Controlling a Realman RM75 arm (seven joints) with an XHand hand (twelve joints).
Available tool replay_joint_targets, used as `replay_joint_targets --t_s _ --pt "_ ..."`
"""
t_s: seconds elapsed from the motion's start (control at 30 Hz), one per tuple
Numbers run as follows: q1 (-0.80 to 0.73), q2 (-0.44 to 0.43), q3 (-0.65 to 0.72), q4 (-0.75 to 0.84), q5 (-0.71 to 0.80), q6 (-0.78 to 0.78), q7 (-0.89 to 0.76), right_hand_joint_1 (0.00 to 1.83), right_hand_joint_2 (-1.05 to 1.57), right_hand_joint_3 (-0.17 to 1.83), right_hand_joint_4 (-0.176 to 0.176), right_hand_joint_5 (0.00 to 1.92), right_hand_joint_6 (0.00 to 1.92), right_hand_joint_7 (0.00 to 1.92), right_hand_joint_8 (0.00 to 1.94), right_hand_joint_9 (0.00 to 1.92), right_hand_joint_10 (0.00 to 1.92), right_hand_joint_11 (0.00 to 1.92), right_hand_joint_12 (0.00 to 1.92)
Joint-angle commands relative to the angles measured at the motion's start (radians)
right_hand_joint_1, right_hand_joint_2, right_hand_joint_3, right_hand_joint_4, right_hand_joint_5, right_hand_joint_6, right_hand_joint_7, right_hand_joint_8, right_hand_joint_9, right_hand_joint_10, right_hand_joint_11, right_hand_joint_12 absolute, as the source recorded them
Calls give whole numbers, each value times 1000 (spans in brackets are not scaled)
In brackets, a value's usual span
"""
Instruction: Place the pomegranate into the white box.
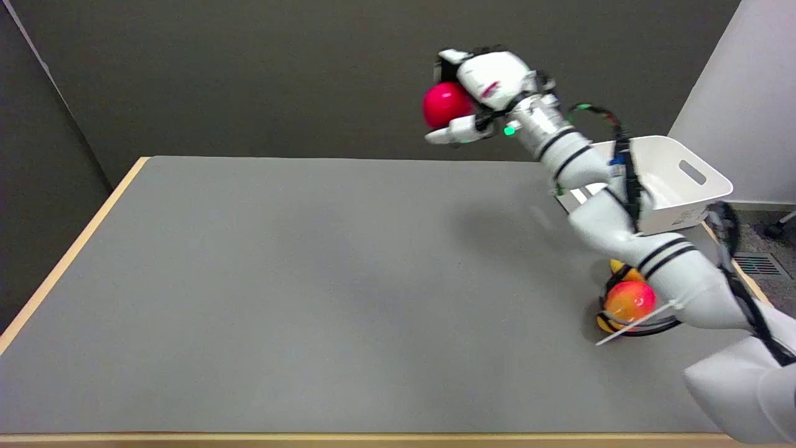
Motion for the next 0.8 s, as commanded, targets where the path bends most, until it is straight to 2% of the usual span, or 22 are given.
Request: replay_joint_targets --t_s 0.03,0.47,0.6,0.8 --pt "-167 212 340 76 4 -259 -76 1158 1181 211 -91 542 1609 829 1354 815 1283 699 1656" --pt "-132 267 378 -223 45 -326 -68 1163 1168 234 -99 544 1607 834 1351 801 1290 670 1649" --pt "-156 269 415 -255 45 -318 -68 1153 1177 221 -86 548 1607 828 1359 807 1273 693 1638" --pt "-196 285 456 -266 45 -312 -68 1152 1173 229 -83 550 1606 827 1361 808 1275 697 1643"
